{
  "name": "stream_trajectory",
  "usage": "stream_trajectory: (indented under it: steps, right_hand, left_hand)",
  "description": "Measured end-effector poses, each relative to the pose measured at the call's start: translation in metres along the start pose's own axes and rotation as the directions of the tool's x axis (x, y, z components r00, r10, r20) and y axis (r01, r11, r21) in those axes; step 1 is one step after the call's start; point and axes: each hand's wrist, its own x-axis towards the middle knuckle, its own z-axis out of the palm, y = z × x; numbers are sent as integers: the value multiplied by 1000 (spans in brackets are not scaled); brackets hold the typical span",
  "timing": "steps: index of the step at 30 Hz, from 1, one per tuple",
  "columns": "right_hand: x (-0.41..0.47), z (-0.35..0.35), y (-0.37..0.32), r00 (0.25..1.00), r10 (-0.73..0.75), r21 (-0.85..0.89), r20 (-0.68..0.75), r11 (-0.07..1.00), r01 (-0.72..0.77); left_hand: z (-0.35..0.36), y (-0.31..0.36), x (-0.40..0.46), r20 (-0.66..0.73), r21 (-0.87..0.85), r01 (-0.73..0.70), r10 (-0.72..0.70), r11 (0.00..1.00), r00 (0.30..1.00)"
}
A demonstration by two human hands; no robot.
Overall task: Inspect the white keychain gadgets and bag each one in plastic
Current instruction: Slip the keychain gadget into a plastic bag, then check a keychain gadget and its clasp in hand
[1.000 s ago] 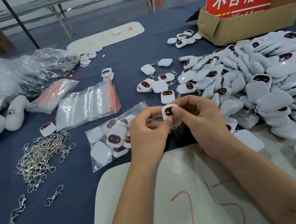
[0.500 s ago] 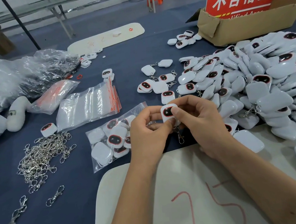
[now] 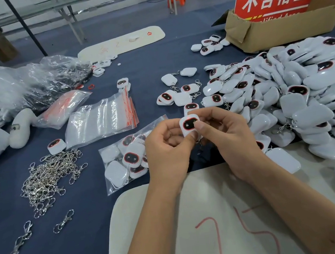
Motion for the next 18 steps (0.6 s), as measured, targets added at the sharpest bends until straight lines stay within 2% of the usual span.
stream_trajectory:
  steps: [3, 6, 9, 11, 13, 15, 18]
  right_hand:
    - [-1, 2, 0, 1000, 7, -75, 29, 997, -5]
    - [-1, 3, -2, 995, 27, -121, 95, 993, -15]
    - [1, 2, -1, 998, 34, -131, 57, 991, -26]
    - [2, 1, 2, 999, 43, -156, -8, 987, -44]
    - [3, 0, 5, 996, 59, -178, -64, 982, -70]
    - [3, 0, 7, 989, 94, -153, -112, 982, -111]
    - [3, 1, 8, 980, 116, -144, -161, 980, -139]
  left_hand:
    - [1, 1, 0, -76, -5, -25, 24, 1000, 997]
    - [-1, 1, 1, -98, 63, -51, 57, 997, 994]
    - [0, 3, -1, -97, 172, -104, 122, 980, 988]
    - [1, 4, -4, -129, 438, -208, 290, 874, 948]
    - [-1, 2, -5, -139, 665, -218, 405, 715, 904]
    - [-3, 1, -6, -155, 774, -126, 379, 620, 912]
    - [-4, 0, -7, -177, 833, -22, 304, 553, 936]
